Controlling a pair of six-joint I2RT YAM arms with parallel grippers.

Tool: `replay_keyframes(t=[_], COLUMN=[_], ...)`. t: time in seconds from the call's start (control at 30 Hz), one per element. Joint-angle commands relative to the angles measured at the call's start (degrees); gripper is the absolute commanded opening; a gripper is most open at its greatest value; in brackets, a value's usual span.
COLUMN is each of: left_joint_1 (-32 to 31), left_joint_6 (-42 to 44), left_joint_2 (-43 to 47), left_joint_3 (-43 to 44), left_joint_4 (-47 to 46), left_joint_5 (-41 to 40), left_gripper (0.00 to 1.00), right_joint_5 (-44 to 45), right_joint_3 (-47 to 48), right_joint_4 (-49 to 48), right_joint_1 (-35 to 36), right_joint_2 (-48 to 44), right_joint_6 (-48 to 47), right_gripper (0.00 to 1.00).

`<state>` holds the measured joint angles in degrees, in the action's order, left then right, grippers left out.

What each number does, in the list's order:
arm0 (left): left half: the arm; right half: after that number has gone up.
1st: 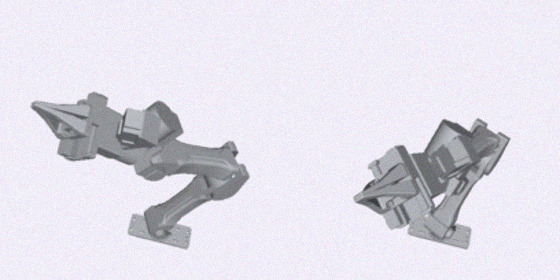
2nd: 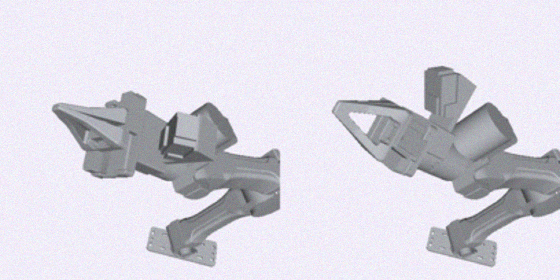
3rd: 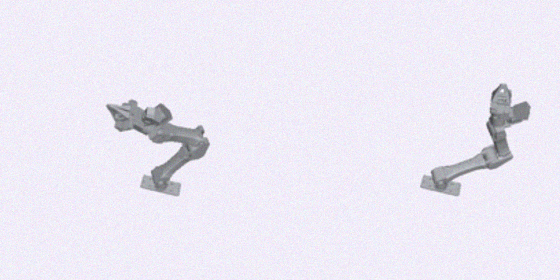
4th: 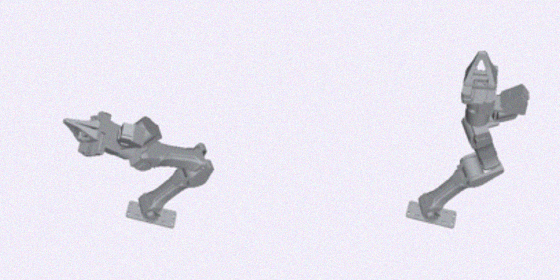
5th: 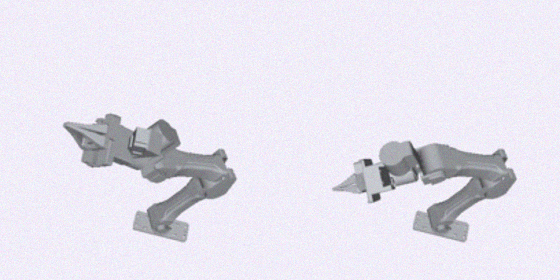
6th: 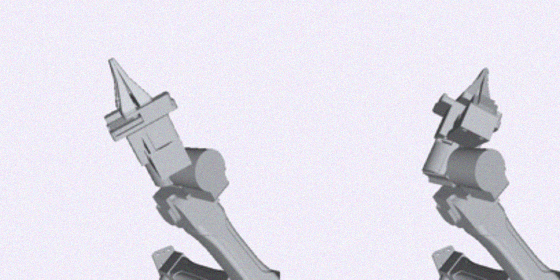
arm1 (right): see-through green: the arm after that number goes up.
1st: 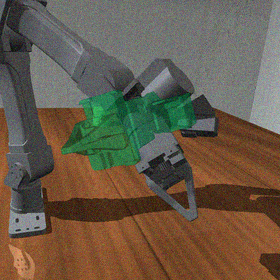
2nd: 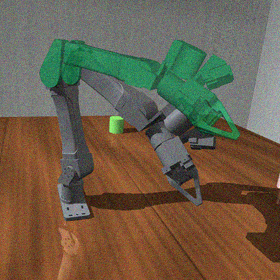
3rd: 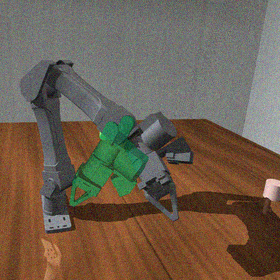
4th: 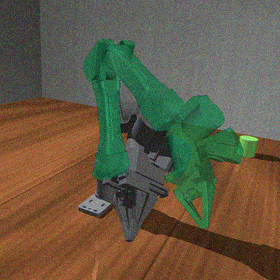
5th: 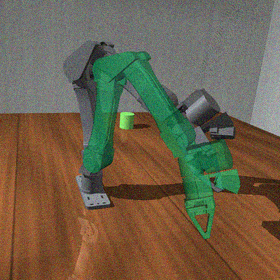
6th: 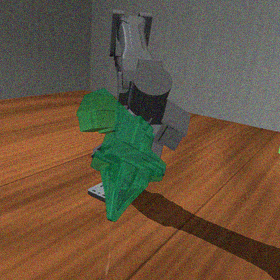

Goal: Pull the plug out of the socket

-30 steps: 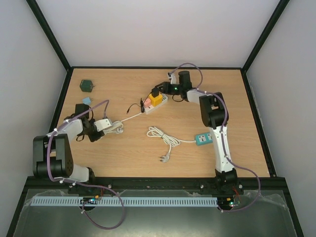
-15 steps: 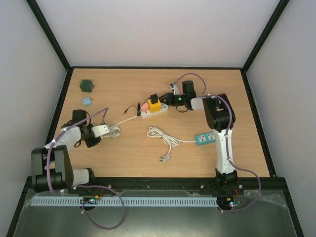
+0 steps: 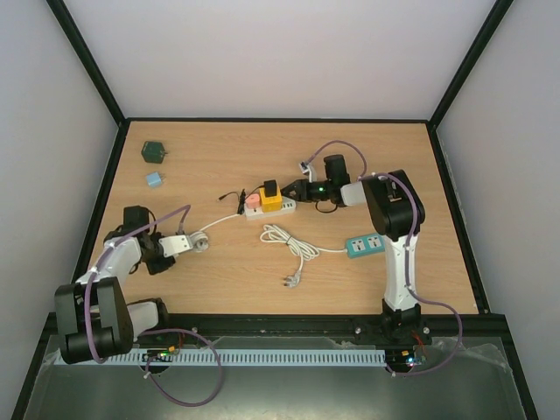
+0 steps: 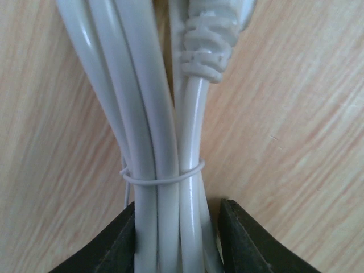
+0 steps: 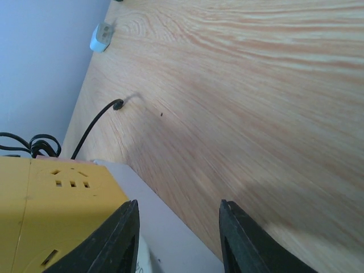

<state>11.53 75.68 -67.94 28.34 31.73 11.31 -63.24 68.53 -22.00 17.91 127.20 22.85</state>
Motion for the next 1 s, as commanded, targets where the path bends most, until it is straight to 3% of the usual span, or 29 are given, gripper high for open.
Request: replay_keyframes(t=[0.0,0.13,0.2,0.23,0.43,0.7,0.83,0.97], left_joint_1=[0.9,1.19,1.14,1.14,1.21,-0.46,-9.26,-15.97], left_joint_6=[0.68,-2.11,-2.68,-3.28,-8.88,-25.5,-33.47,-37.15], left_joint_2=[-1.49,-2.71,-3.24,-3.36,-4.13,-6.22,-10.22,-12.46], left_joint_3=[-1.24,5.33,9.37,11.22,23.14,33.44,39.26,39.46], left_joint_4=[11.82,15.19,17.39,18.18,20.91,12.78,7.56,-1.41], left_joint_5=[0.25,5.86,9.06,10.63,21.84,45.23,41.78,36.82], left_gripper=[0.43,0.8,0.96,0.99,1.0,1.0,1.0,1.0], right_joint_5=[-0.13,0.85,1.59,1.79,1.51,-0.6,-0.73,2.48], right_joint_3=[-2.78,-2.58,-2.46,-2.42,-0.3,2.16,0.71,-1.38], right_joint_4=[2.13,6.73,9.53,10.87,20.65,28.32,26.39,23.44], right_joint_1=[0.55,0.1,-0.46,-0.77,-1.76,-1.79,-1.7,-1.93], right_joint_2=[-1.72,-6.38,-8.49,-9.49,-14.26,-17.8,-20.48,-24.18], right_joint_6=[-1.91,-9.38,-14.74,-17.18,-34.56,-50.49,-50.79,-51.59], right_gripper=[0.4,0.52,0.58,0.61,0.76,0.84,0.88,1.0])
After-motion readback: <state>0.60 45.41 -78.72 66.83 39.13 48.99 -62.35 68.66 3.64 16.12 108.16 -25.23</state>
